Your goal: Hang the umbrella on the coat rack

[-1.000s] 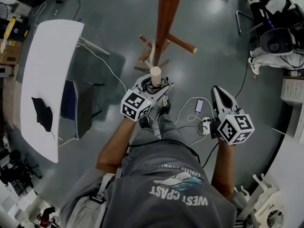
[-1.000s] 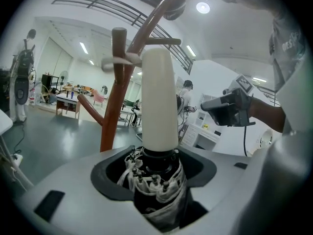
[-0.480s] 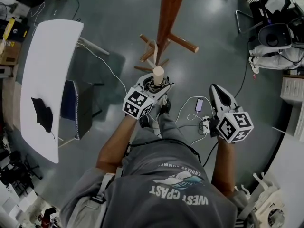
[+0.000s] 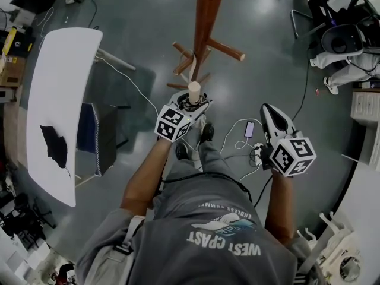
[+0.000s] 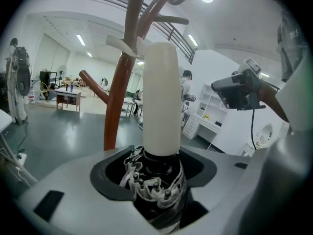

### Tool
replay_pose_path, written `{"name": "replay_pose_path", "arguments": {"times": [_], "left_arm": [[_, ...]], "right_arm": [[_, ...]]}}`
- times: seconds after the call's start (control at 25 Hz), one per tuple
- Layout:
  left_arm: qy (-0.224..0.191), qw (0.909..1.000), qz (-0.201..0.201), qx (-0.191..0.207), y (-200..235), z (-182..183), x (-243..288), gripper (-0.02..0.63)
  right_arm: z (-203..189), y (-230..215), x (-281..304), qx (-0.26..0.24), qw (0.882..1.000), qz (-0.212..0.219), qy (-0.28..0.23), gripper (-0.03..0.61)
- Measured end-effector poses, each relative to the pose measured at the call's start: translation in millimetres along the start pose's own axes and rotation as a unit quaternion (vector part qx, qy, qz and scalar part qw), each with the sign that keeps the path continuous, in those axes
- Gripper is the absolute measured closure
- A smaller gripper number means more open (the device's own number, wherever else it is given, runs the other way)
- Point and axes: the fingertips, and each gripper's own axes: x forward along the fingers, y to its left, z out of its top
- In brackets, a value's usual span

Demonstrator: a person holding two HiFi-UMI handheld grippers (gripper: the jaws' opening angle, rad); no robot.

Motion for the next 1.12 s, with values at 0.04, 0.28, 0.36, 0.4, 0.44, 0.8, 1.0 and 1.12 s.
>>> {"name": "replay_pose_path", "arguments": {"times": [0.04,0.28,0.36,0.4,0.44,0.8,1.0,1.12], "left_arm": [[0.004,1.0000,0.002,-0.001,2.8,-3.4,1.2,0.344],[0.034,0.9994,0.010,-0.003,15.2,-23.9,6.4,0.341],[0.044,0.9990,0.011,-0.002,17.9,-30.5,8.4,0.341],[0.047,0.9988,0.012,-0.002,19.1,-33.3,9.3,0.341],[0.049,0.9987,0.013,-0.003,20.3,-36.0,10.3,0.341],[0.073,0.9967,0.033,0.011,39.8,-48.8,20.2,0.324],[0.081,0.9956,0.041,0.023,49.4,-39.5,19.2,0.313],[0.064,0.9963,0.053,0.022,57.7,-27.7,10.0,0.316]], "right_arm": [[-0.4,0.4,-0.5,0.000,1.000,-0.001,0.000,0.555],[-1.9,3.8,-3.7,0.002,1.000,-0.004,-0.002,0.555],[-1.3,5.0,-4.3,0.002,1.000,-0.005,-0.003,0.555],[-1.0,5.5,-4.7,0.002,1.000,-0.005,-0.004,0.555],[-1.0,6.1,-5.2,0.001,1.000,-0.006,-0.005,0.555],[-3.7,15.7,-10.3,0.004,1.000,-0.012,-0.014,0.555],[-0.6,21.2,-14.5,0.005,1.000,-0.016,-0.023,0.555],[-0.5,24.9,-17.2,0.006,0.999,-0.018,-0.028,0.555]]}}
